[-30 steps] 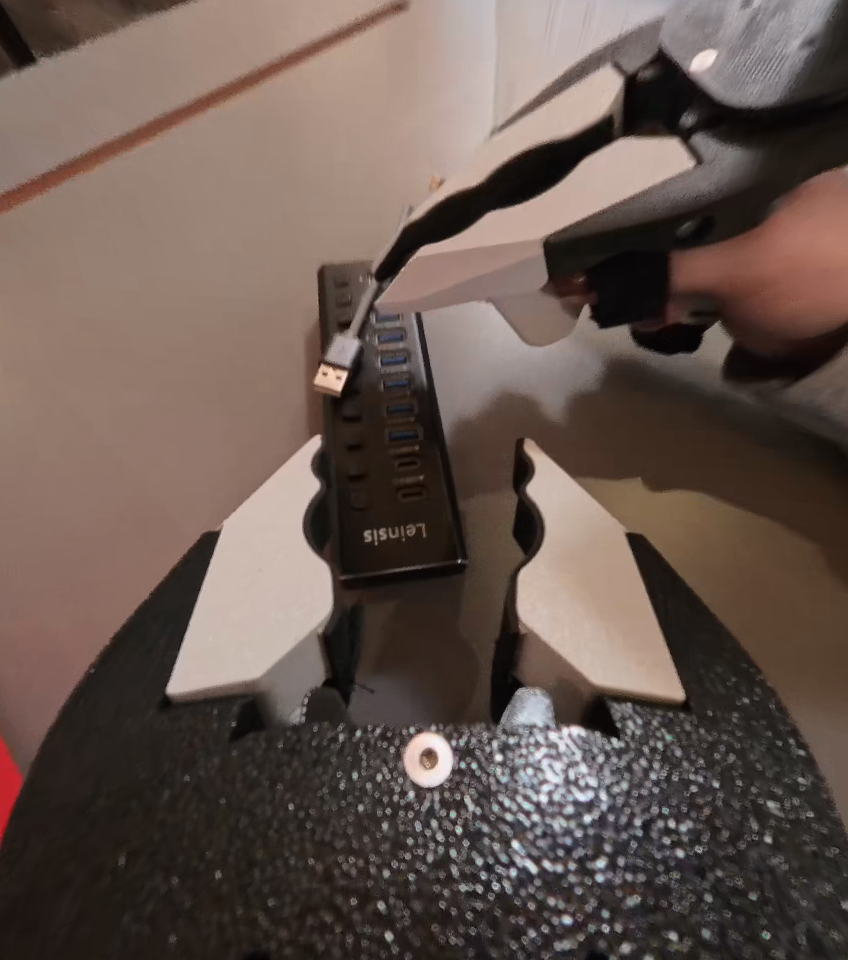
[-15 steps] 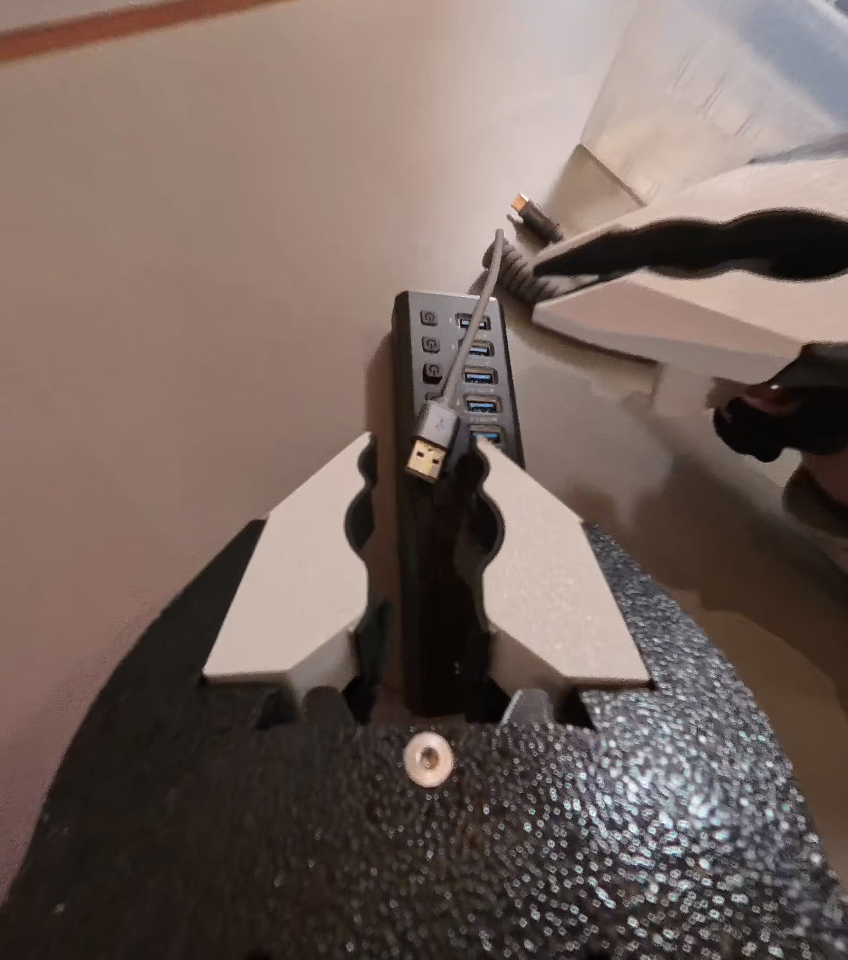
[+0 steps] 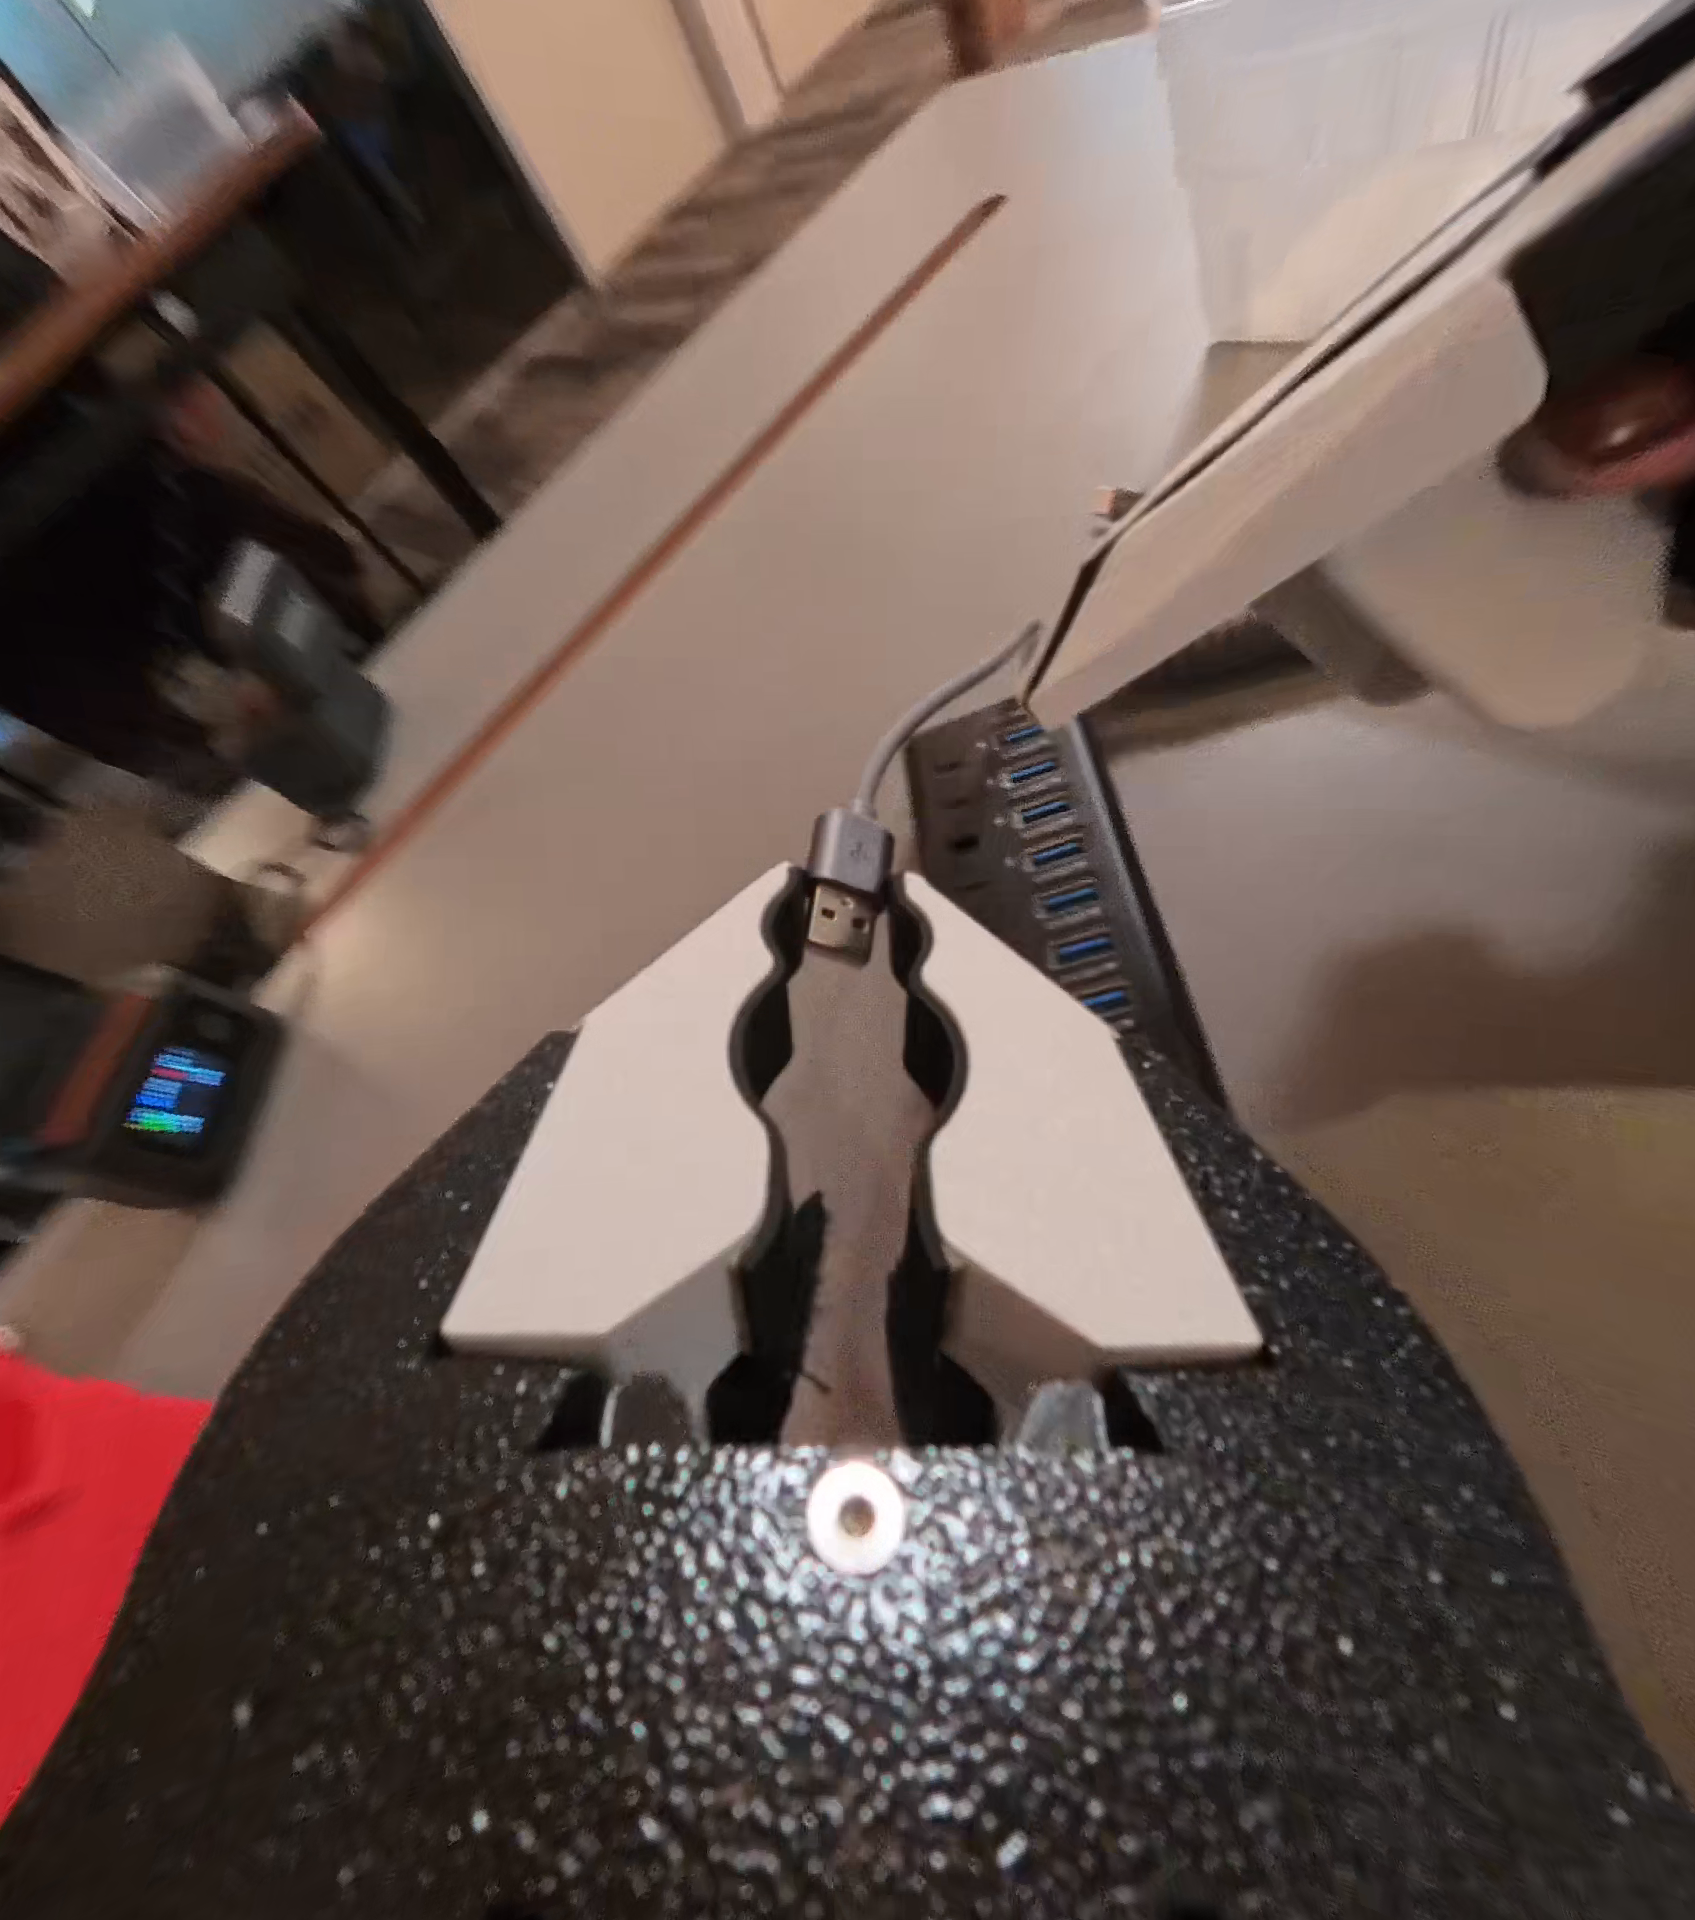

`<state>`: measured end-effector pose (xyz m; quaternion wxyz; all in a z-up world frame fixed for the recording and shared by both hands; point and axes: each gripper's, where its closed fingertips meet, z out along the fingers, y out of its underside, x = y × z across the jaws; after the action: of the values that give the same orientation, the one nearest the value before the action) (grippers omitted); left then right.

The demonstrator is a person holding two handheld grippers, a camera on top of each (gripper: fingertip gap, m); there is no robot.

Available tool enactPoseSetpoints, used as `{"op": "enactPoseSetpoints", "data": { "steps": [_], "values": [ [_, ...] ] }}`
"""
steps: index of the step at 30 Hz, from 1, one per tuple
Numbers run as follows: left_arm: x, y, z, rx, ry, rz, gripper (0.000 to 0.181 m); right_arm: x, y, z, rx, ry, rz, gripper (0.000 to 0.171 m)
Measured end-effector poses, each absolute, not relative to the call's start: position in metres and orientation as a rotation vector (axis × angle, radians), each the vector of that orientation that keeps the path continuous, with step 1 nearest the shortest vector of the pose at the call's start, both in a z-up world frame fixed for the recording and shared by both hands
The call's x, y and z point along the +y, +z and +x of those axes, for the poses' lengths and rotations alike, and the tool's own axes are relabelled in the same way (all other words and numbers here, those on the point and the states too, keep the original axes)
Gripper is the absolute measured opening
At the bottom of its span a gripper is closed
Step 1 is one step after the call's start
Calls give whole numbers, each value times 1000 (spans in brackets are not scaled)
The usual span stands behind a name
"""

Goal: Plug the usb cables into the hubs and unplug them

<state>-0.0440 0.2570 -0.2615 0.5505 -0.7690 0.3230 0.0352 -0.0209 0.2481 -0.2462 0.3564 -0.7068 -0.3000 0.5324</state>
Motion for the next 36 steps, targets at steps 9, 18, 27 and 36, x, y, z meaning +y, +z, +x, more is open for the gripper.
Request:
{"op": "enactPoseSetpoints", "data": {
  "steps": [9, 18, 27, 36],
  "values": [
    [247, -217, -20, 1102, 975, -1194, 14, 237, -220, -25, -372, 2135, -1753, 27],
    [238, -220, 3, 1312, 1307, -916, 13, 235, -214, -25, -314, 2213, -1724, 27],
    [232, -231, 17, 1285, 978, -1075, 19, 242, -217, -21, -373, 2067, -1706, 5],
    [226, -221, 16, 943, 192, -1393, 9, 232, -199, -21, -548, 1974, -1577, 5]
  ]
}}
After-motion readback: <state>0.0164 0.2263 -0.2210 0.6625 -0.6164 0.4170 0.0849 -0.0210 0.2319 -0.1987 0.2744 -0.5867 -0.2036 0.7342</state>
